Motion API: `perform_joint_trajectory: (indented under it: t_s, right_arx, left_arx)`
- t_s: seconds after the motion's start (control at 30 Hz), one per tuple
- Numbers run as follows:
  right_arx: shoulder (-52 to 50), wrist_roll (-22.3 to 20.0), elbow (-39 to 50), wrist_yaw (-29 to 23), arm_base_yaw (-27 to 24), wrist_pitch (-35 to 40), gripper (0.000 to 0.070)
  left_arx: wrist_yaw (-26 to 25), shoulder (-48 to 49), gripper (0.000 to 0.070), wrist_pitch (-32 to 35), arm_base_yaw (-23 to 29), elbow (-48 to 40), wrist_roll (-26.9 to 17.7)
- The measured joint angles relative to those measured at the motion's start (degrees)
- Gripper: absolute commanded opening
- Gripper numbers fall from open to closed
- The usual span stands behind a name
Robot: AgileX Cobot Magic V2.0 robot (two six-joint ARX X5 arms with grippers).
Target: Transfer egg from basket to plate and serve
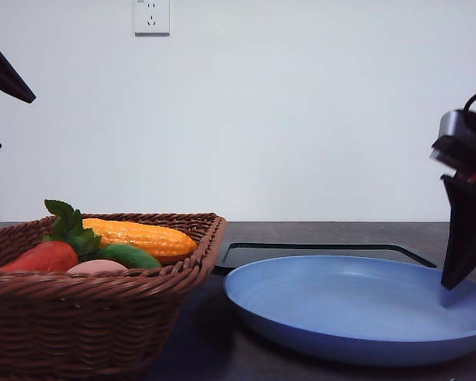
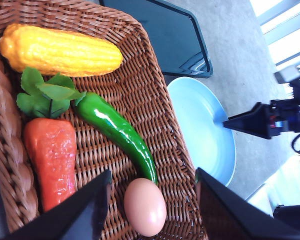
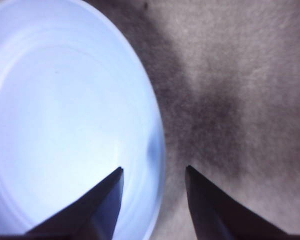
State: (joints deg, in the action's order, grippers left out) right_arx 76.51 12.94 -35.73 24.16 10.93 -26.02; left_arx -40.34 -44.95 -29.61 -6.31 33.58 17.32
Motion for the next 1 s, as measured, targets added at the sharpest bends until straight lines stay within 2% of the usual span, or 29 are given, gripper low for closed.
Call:
perform_joint_trajectory:
  t_s: [0.27, 0.57, 0.63, 0.73, 0.83, 0.93, 1.0]
  right_arx:
    - [2.2, 0.4, 0.0, 1.3, 0.3, 1.6, 0.0006]
    - [0.9, 0.8, 0.1, 1.7, 0.3, 1.1, 0.0]
    - [-0.4, 0.8, 0.1, 1.7, 0.3, 0.4, 0.0]
    - [-3.6, 0.8, 0.1, 1.5, 0.1, -1.0, 0.0]
    - [-7.3, 0.8, 0.1, 1.2, -0.5, -2.5, 0.0]
    - [-11.3, 0.8, 0.3, 1.0, -1.3, -3.2, 0.0]
    - [-14.2, 0.9, 0.3, 0.6, -1.8, -3.3, 0.0]
  left_arx:
    - [-0.1, 0.0, 0.0342, 0.0, 0.0, 0.0, 0.0]
    - [-4.0, 0.0, 0.0346, 0.0, -1.0, 0.0, 0.7]
    - [-4.3, 0.0, 0.0371, 0.0, -1.7, 0.0, 1.6]
    - [-4.4, 0.0, 0.0447, 0.0, -3.6, 0.0, 2.6]
    - [-4.4, 0.0, 0.0454, 0.0, -7.0, 0.0, 3.8]
    - [-1.8, 0.0, 0.0453, -0.2, -11.6, 0.7, 5.1]
    - [2.7, 0.0, 0.0453, -0.2, -15.4, 1.8, 6.1]
